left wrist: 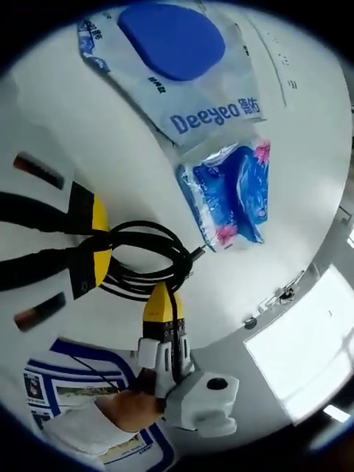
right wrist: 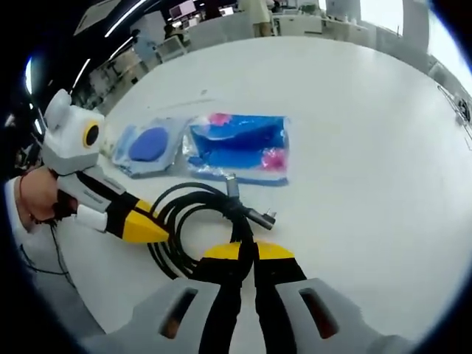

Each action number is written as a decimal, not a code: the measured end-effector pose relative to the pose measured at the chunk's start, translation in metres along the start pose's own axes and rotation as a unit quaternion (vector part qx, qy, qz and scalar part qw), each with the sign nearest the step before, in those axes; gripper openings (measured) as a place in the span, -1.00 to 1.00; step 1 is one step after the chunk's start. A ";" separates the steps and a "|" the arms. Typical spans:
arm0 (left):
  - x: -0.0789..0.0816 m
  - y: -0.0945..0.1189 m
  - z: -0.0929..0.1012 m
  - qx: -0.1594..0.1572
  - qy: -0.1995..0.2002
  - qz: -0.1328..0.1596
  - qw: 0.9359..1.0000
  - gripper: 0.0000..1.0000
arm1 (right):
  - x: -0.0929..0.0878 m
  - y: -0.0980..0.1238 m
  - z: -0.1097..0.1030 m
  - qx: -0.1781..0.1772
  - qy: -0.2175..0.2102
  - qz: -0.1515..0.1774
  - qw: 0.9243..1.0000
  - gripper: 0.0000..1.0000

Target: Arrange the tabletop items into an orderly group along one side of the table until the central work area is clear of visible clutter.

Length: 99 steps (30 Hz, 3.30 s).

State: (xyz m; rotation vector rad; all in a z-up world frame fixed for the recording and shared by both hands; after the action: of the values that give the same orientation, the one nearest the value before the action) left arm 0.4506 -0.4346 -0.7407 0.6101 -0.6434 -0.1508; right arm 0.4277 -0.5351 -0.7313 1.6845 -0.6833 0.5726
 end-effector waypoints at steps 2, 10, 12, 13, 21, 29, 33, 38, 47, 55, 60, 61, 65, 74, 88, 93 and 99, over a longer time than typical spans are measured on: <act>-0.001 -0.001 -0.001 0.001 0.008 -0.001 1.000 -0.95 | -0.002 -0.003 0.001 -0.001 0.001 -0.004 1.000 -0.96; -0.003 -0.004 -0.008 0.002 0.036 0.003 0.999 -0.93 | -0.007 -0.008 0.003 -0.003 0.011 -0.007 1.000 -0.94; -0.003 -0.005 -0.008 0.000 0.043 0.005 0.999 -0.94 | -0.008 -0.008 0.003 -0.004 0.013 -0.004 1.000 -0.94; -0.003 -0.004 -0.007 -0.001 0.044 0.006 0.999 -0.94 | -0.007 -0.008 0.003 -0.005 0.012 -0.002 1.000 -0.94; -0.003 -0.001 -0.008 -0.007 0.046 0.012 0.999 -0.94 | -0.008 -0.007 0.003 -0.008 0.016 0.007 1.000 -0.85; 0.000 0.003 -0.007 -0.015 0.043 0.026 0.999 -0.84 | -0.009 -0.003 0.005 -0.014 0.019 0.014 1.000 -0.73; 0.000 0.005 -0.005 -0.018 0.031 0.029 0.999 -0.73 | -0.007 0.000 0.005 -0.016 0.020 0.019 0.999 -0.68; 0.002 0.009 -0.002 -0.024 0.012 0.037 0.999 -0.57 | -0.006 0.002 0.004 -0.018 0.023 0.023 0.999 -0.62; 0.002 0.017 0.004 -0.034 -0.045 0.057 0.997 -0.12 | -0.002 0.008 -0.002 -0.014 0.027 0.033 0.999 -0.59; 0.003 0.027 0.007 -0.037 -0.071 0.066 0.995 0.06 | 0.000 0.014 -0.009 -0.009 0.038 0.040 0.998 -0.39; 0.004 0.033 0.009 -0.039 -0.086 0.067 0.993 0.20 | 0.002 0.019 -0.009 -0.008 0.042 0.045 0.998 -0.30; 0.005 0.035 0.009 -0.040 -0.090 0.071 0.993 0.23 | 0.002 0.021 -0.009 -0.009 0.042 0.046 0.998 -0.25; 0.008 0.040 0.012 -0.046 -0.103 0.076 0.991 0.38 | 0.004 0.027 -0.009 -0.007 0.046 0.051 0.998 -0.13; 0.010 0.059 0.015 -0.053 -0.126 0.077 0.988 0.57 | 0.013 0.042 -0.019 0.005 0.061 0.075 0.995 0.22; 0.025 0.108 0.027 -0.060 -0.157 0.108 0.980 0.79 | 0.029 0.067 -0.047 0.034 0.094 0.106 0.989 0.57; 0.024 0.128 0.027 -0.054 -0.167 0.115 0.978 0.86 | 0.033 0.076 -0.055 0.040 0.099 0.115 0.988 0.67; 0.019 0.154 0.028 -0.051 -0.169 0.126 0.976 0.93 | 0.036 0.089 -0.067 0.046 0.096 0.130 0.986 0.73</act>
State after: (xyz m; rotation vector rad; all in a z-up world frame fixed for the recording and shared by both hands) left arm 0.4408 -0.3284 -0.6243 0.4007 -1.0302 -0.0499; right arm 0.3900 -0.4888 -0.6308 1.6094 -0.7500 0.9504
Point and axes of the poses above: the point that each gripper's makers call its tool centre point, and the gripper's own axes: y roughly backward along the fingers, z roughly to its right, x roughly out of its top, the point moved 2 cm from there along y, roughly backward along the fingers, and after that the axes turned 14 degrees about z, right-handed, at the moved point
